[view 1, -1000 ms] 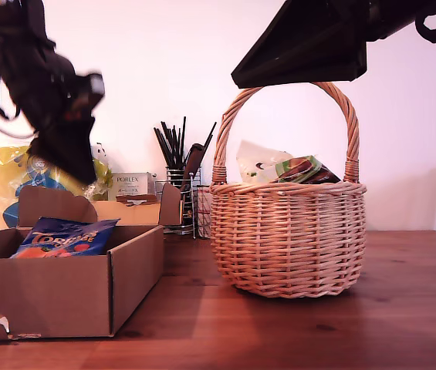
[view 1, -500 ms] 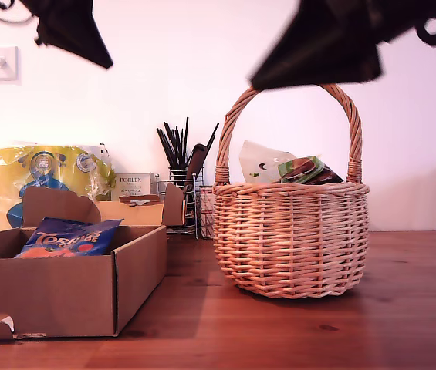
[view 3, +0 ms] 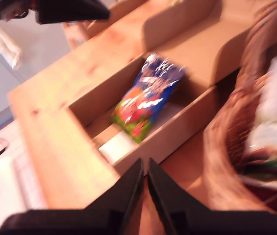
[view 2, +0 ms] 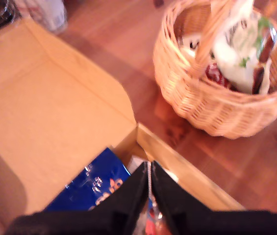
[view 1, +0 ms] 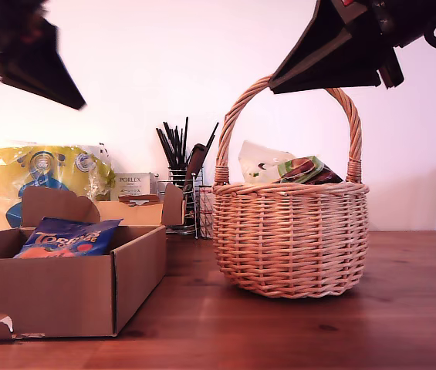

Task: Move the bags of Easter eggs from the cardboard box on the left into the woven basket on the right side.

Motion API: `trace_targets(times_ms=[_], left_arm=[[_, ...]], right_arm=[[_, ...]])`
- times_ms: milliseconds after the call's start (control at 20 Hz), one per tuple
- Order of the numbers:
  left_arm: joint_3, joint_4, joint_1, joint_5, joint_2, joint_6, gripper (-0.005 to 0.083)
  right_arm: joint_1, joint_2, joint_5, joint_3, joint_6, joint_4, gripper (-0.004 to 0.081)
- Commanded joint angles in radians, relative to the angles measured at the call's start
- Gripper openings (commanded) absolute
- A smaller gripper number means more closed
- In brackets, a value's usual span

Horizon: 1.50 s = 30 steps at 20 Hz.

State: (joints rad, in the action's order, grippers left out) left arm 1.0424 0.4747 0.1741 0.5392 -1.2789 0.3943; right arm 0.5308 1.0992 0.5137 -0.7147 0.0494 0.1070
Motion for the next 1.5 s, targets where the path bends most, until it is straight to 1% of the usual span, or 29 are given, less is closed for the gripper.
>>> trace_targets(times_ms=[0, 100, 150, 200, 300, 350, 400, 450, 500, 550, 600, 650, 700, 750, 900, 1100, 1300, 1450], left_arm=[[-0.111, -0.083, -0.002, -0.002, 0.049, -0.010, -0.0021], [-0.237, -0.150, -0.002, -0.002, 0.127, -0.002, -0.0021], [-0.282, -0.158, -0.002, -0.010, 0.156, -0.002, -0.0021], [-0.310, -0.156, -0.001, -0.032, 0.169, 0.020, -0.0021], [-0.317, -0.130, -0.001, -0.046, 0.164, 0.061, -0.0020], [-0.317, -0.136, -0.001, -0.046, 0.154, 0.080, 0.0003], [-0.317, -0.137, -0.001, -0.046, 0.148, 0.119, 0.0068], [-0.317, -0.143, -0.001, -0.048, 0.138, 0.134, 0.0178], [-0.317, -0.158, -0.001, -0.055, 0.130, 0.202, 0.0323], [-0.317, -0.175, -0.001, -0.064, 0.114, 0.242, 0.0487], [-0.317, -0.181, -0.001, -0.087, 0.099, 0.284, 0.0607], [-0.317, -0.190, 0.000, -0.106, 0.082, 0.330, 0.0654], [-0.316, -0.198, 0.003, -0.124, 0.062, 0.341, 0.0658], [-0.316, -0.213, 0.007, -0.137, 0.040, 0.389, 0.0658], [-0.316, -0.220, 0.011, -0.177, -0.026, 0.444, 0.0658], [-0.316, -0.241, 0.027, -0.242, -0.119, 0.440, 0.0658], [-0.316, -0.343, 0.055, -0.230, -0.192, 0.457, 0.0658], [-0.316, -0.362, 0.060, -0.231, -0.262, 0.506, 0.0658]], right_arm=[[0.020, 0.002, 0.003, -0.003, -0.003, 0.002, -0.0013], [0.029, 0.002, 0.003, -0.003, -0.021, 0.011, -0.0013], [0.031, 0.002, 0.002, -0.003, -0.025, 0.018, -0.0013], [0.031, 0.002, 0.002, -0.003, -0.025, 0.020, -0.0013], [0.031, 0.002, 0.002, -0.003, -0.026, 0.020, -0.0013], [0.031, 0.002, 0.004, -0.003, -0.026, 0.019, -0.0013], [0.033, 0.002, 0.008, -0.003, -0.029, 0.018, -0.0013], [0.038, 0.002, 0.044, -0.003, -0.062, 0.019, -0.0013], [0.051, 0.002, 0.084, -0.003, -0.106, 0.030, -0.0013], [0.064, 0.002, 0.089, -0.003, -0.121, 0.038, -0.0013], [0.078, 0.002, 0.087, -0.003, -0.131, 0.043, -0.0013], [0.085, 0.002, 0.086, -0.003, -0.130, 0.044, -0.0013], [0.090, 0.002, 0.086, -0.003, -0.130, 0.043, -0.0013], [0.091, 0.002, 0.086, -0.003, -0.130, 0.043, -0.0013], [0.091, 0.002, 0.086, -0.003, -0.130, 0.043, -0.0013], [0.091, 0.002, 0.086, -0.003, -0.130, 0.043, -0.0013], [0.091, 0.002, 0.086, -0.003, -0.131, 0.043, -0.0013], [0.091, 0.002, 0.086, -0.003, -0.133, 0.043, -0.0013]])
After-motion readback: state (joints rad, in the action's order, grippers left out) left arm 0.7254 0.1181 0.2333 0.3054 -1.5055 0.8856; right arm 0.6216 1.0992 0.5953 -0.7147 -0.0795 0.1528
